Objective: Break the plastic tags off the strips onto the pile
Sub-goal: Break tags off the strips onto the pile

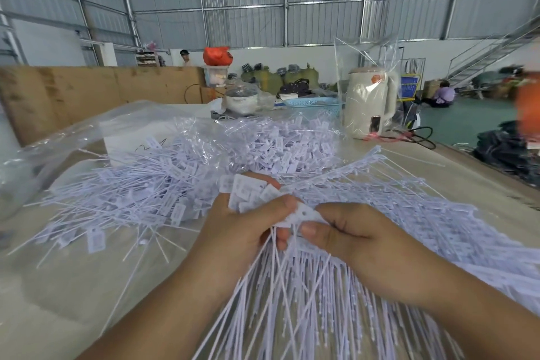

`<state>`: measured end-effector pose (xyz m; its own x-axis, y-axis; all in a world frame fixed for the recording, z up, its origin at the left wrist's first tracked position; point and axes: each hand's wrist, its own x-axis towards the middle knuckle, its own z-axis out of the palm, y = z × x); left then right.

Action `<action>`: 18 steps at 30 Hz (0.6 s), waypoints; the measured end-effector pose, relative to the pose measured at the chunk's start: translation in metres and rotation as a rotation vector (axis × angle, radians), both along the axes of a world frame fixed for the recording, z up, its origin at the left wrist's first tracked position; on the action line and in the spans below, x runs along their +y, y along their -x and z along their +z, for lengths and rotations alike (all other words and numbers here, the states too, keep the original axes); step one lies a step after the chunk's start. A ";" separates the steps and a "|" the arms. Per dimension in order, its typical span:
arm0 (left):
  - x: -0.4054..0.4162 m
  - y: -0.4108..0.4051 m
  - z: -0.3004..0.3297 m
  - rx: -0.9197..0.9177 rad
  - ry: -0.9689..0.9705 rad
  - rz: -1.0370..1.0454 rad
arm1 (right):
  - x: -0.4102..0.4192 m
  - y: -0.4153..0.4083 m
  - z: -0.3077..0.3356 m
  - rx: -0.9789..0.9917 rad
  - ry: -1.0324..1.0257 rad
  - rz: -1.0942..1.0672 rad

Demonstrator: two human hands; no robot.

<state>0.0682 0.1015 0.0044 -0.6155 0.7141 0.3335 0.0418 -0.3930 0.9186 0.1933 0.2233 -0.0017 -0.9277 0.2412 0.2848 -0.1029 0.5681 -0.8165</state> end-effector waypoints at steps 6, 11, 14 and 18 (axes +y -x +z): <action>0.001 -0.005 0.001 0.003 0.009 0.073 | 0.000 0.002 0.003 0.070 0.049 -0.093; 0.002 -0.011 0.006 -0.133 -0.013 0.130 | -0.013 0.010 0.001 0.225 0.105 -0.222; 0.000 -0.016 0.008 -0.228 -0.005 0.121 | -0.021 0.018 -0.001 0.312 0.132 -0.266; -0.002 -0.016 0.008 -0.318 -0.017 0.104 | -0.027 0.023 0.000 0.371 0.114 -0.264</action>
